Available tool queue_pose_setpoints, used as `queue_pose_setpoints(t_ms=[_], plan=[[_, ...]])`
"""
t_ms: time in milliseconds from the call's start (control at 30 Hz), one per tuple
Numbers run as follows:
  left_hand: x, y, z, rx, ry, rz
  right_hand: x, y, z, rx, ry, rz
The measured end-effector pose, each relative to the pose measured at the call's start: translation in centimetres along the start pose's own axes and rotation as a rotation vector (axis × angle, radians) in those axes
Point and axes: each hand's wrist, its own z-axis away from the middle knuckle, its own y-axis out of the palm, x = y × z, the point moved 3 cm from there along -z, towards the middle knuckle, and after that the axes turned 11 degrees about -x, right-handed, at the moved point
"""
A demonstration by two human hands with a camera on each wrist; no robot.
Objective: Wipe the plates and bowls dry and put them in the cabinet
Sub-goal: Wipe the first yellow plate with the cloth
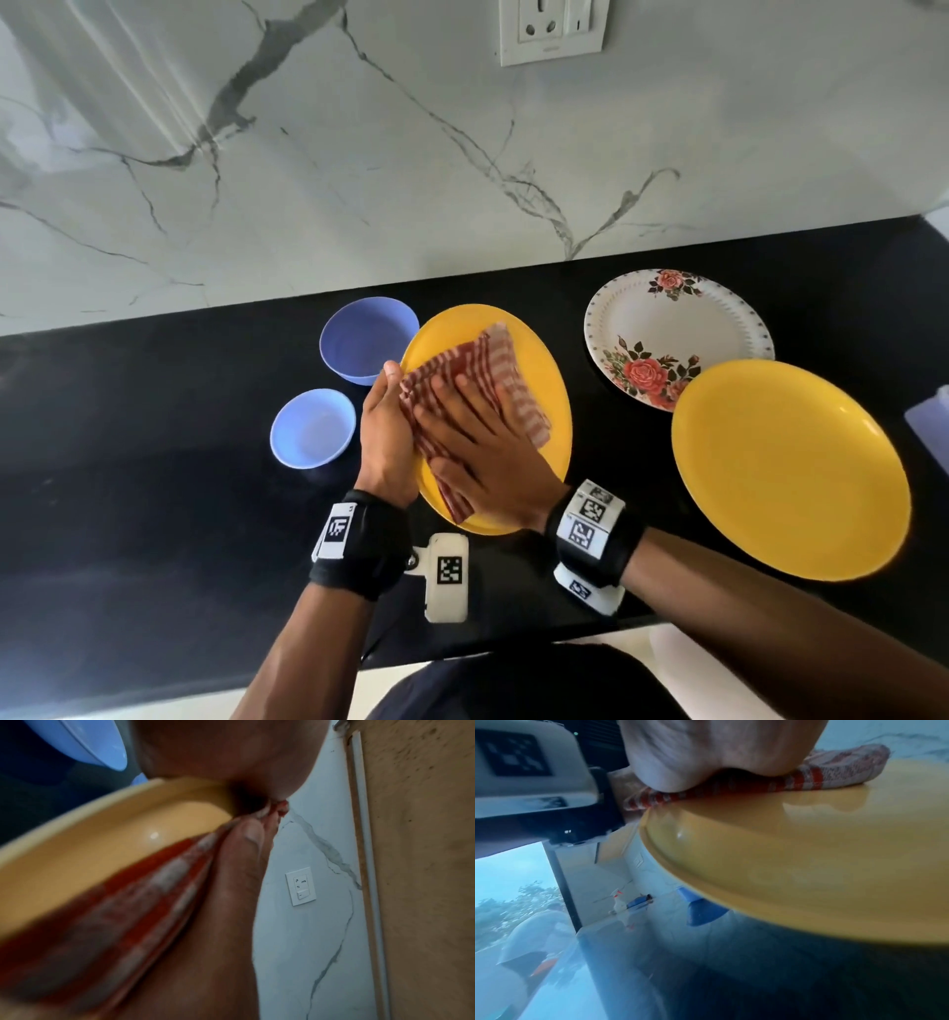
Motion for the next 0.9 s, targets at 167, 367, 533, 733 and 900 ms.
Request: queue_pose_setpoints(t_ms=[167, 367, 533, 733, 900], plan=[[-0.4, 0.0, -0.4, 0.003, 0.067, -0.034, -2.6, -0.6, -3.4, -0.045, 0.074, 0.011], [-0.2, -0.8, -0.2, -0.08, 0.106, -0.105, -7.1, 0.4, 0.3, 0.024, 0.398, 0.0], [0.0, -1.1, -0.3, -0.108, 0.063, -0.077, -4.4, 0.3, 5.1, 0.148, 0.336, -0.098], [0.2, -0.5, 0.1, -0.066, 0.051, -0.046, -0.5, 0.2, 4.8, 0.077, 0.046, -0.033], [0.0, -0.4, 0.9, -0.042, -0.016, 0.019, 0.3, -0.1, 0.4, 0.001, 0.002, -0.028]])
